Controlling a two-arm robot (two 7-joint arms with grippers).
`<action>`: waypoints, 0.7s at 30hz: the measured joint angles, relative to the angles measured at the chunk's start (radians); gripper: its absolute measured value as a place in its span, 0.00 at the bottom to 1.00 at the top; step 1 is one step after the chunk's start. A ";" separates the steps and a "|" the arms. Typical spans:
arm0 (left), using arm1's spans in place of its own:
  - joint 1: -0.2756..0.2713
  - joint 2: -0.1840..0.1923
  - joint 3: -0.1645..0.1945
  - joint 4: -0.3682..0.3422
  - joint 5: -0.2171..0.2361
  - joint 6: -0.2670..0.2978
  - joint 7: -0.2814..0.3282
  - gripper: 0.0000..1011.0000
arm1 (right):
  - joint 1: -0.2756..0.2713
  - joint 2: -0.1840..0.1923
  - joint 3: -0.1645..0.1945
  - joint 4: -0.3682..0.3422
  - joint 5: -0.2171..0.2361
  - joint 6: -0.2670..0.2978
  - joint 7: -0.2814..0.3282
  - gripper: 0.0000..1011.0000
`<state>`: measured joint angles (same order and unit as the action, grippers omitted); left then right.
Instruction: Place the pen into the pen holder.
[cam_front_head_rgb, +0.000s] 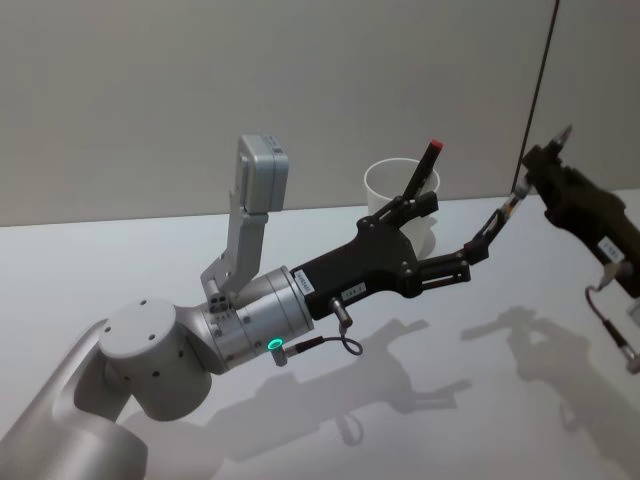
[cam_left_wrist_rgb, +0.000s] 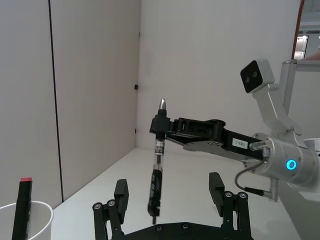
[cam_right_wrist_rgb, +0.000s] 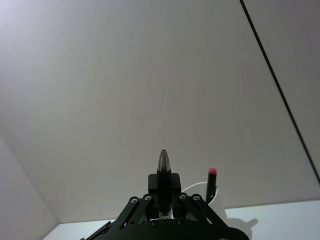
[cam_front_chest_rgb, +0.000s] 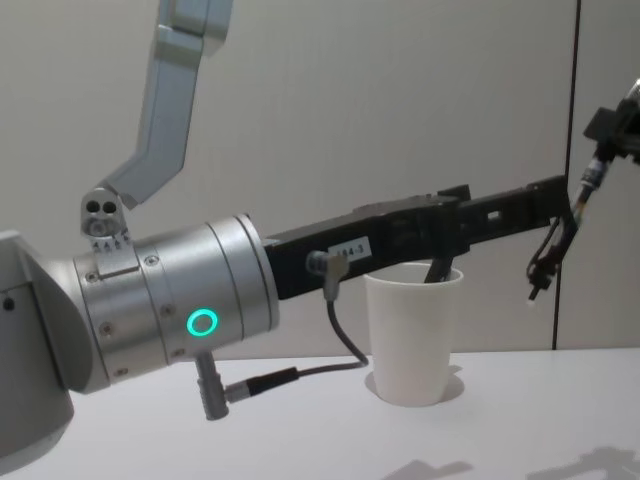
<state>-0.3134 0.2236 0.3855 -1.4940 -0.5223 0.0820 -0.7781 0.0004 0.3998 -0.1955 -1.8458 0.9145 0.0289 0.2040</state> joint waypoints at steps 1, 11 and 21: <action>0.000 0.000 0.000 0.000 0.000 0.000 0.000 0.99 | 0.010 0.000 0.001 0.010 -0.021 -0.008 0.002 0.12; 0.000 0.000 0.000 0.000 0.000 0.000 0.000 0.99 | 0.109 -0.036 -0.008 0.104 -0.152 -0.060 0.032 0.12; 0.000 0.000 0.000 0.000 0.000 0.000 0.000 0.99 | 0.216 -0.097 -0.035 0.209 -0.257 -0.093 0.073 0.12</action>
<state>-0.3134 0.2236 0.3855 -1.4939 -0.5223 0.0820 -0.7781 0.2160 0.3024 -0.2306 -1.6370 0.6571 -0.0637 0.2769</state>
